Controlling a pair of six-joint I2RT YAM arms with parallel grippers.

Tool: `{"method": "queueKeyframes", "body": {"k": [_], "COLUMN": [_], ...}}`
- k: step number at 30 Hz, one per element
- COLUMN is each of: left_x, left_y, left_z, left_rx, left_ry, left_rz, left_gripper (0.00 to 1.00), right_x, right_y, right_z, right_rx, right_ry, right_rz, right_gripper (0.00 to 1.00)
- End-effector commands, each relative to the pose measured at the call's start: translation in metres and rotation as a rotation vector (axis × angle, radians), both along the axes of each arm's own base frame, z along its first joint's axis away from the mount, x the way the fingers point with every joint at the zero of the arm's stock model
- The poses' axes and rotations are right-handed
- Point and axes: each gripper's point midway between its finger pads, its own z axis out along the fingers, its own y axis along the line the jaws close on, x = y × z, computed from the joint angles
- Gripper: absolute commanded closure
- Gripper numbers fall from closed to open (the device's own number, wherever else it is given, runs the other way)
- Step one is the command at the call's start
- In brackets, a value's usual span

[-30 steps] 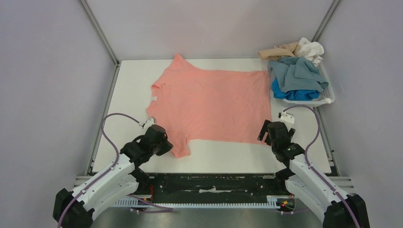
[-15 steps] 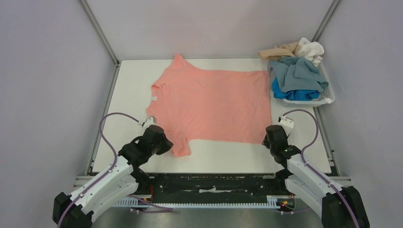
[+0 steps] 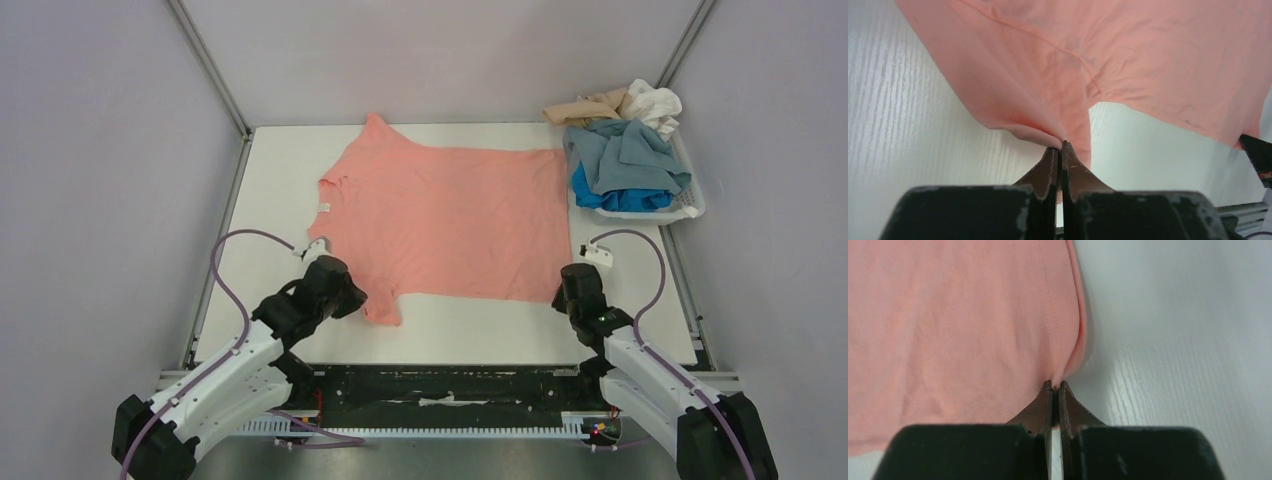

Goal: Fold and stack the t-shirts
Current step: Grab the side of the flattened tshirt closest away from the robot with both arms, then fold the flattened tshirt in 1/3 of the way

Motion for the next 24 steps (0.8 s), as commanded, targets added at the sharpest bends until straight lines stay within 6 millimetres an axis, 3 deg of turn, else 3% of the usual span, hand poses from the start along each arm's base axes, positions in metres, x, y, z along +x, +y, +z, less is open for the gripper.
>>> {"method": "queueKeyframes", "body": {"k": [1, 12, 24], "left_x": [0.031, 0.081, 0.176], "left_y": [-0.013, -0.017, 0.002], "left_z": [0.044, 0.079, 0.093], "left_rx": [-0.031, 0.064, 0.038], "left_ry": [-0.145, -0.194, -0.200], "left_rz": [-0.007, 0.041, 0.103], "left_gripper": [0.98, 0.98, 0.98], "right_x": [0.018, 0.056, 0.117], "right_y": [0.009, 0.017, 0.022], "right_z": [0.020, 0.064, 0.101], "right_rx": [0.016, 0.016, -0.037], "right_ry": [-0.049, -0.120, -0.143], "right_rz": [0.033, 0.020, 0.004], "right_gripper": [1.00, 1.00, 1.00]}}
